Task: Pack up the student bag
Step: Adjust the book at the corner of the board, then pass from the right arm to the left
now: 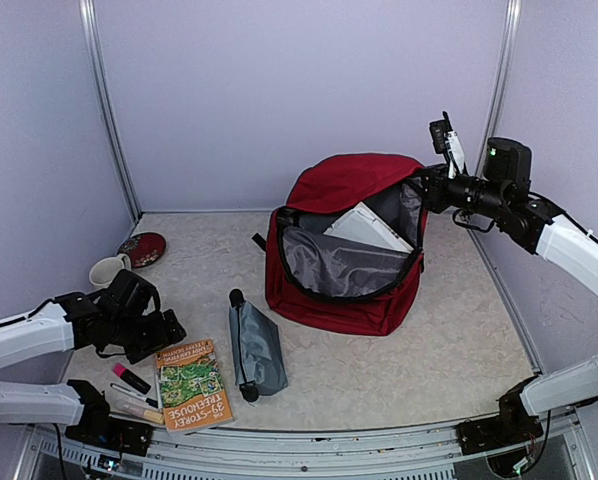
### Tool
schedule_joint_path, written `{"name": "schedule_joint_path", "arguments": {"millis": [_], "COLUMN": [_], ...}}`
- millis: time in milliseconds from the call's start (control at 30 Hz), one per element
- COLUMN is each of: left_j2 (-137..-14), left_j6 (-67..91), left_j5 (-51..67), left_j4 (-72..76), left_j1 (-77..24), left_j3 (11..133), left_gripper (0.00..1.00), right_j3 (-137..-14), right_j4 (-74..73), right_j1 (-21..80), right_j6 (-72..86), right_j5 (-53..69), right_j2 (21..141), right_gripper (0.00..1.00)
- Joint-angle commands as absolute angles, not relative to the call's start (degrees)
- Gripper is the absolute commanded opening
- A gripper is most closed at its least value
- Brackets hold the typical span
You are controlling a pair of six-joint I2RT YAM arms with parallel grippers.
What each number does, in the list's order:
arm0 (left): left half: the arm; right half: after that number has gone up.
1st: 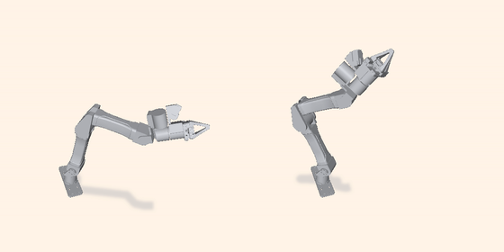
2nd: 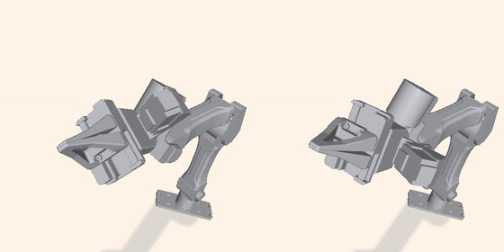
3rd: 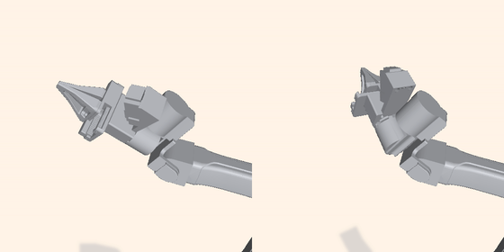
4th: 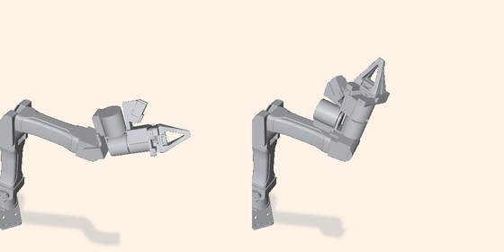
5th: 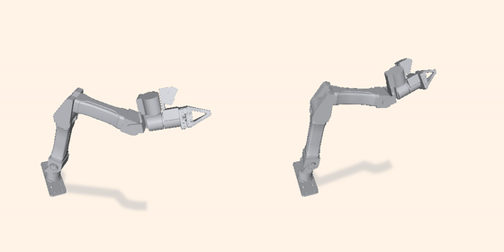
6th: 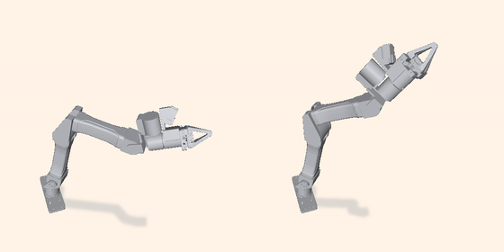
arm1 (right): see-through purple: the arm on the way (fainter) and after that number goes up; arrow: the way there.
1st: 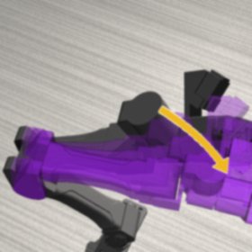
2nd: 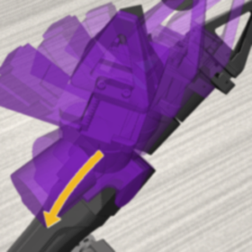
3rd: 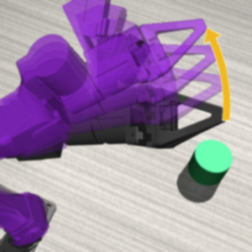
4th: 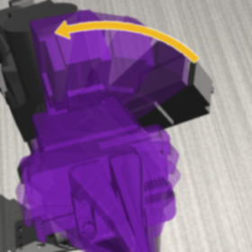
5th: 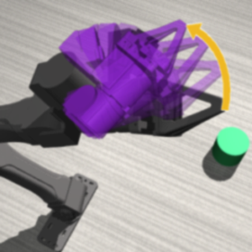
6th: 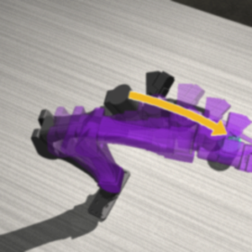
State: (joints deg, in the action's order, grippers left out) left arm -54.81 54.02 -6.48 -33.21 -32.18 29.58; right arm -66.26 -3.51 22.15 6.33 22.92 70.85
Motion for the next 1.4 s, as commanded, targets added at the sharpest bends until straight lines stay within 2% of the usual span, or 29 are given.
{"name": "schedule_joint_path", "arguments": {"millis": [0,400,533,733,833,900,1000,1133,1200,1367], "left_j2": [-56.2,-60.5,-62.2,-59.4,-56.1,-56.0,-58.3,-61.8,-65.9,-76.2], "left_j6": [56.8,54.1,52.9,54.8,51.7,47.8,40.6,27.7,16.6,1.8], "left_j5": [-5.8,0.0,2.1,2.1,-5.8,-14.0,-22.9,-20.8,-16.5,-14.0], "left_j4": [-32.4,-18.9,-16.7,-18.9,-24.8,-29.7,-31.4,-22.8,-16.3,-15.3], "left_j1": [-32.2,-31.4,-31.4,-34.0,-37.9,-41.4,-46.5,-48.2,-48.5,-48.2], "left_j3": [26.9,22.9,23.5,24.5,30.9,39.7,51.2,60.4,65.8,74.4], "left_gripper": [0.90,0.82,0.70,0.64,0.70,0.79,0.84,0.91,0.98,0.99], "right_j3": [-66.2,-66.6,-66.7,-70.2,-74.4,-77.7,-84.6,-92.5,-98.2,-103.5], "right_j4": [-0.9,-0.5,0.2,-0.6,-0.5,-0.4,-1.1,-1.1,0.1,5.1], "right_j1": [22.5,22.5,22.5,22.5,22.5,22.5,22.8,24.5,26.7,29.1], "right_j6": [6.8,7.9,8.9,6.2,4.2,2.3,1.2,1.1,1.2,2.8], "right_j5": [23.3,23.4,24.8,27.8,33.9,39.6,45.3,48.9,54.4,64.4], "right_j2": [71.0,72.1,72.4,75.7,79.0,81.6,86.8,93.4,98.4,102.4], "right_gripper": [0.00,0.00,0.00,0.00,0.00,0.00,0.00,0.00,0.00,0.00]}}
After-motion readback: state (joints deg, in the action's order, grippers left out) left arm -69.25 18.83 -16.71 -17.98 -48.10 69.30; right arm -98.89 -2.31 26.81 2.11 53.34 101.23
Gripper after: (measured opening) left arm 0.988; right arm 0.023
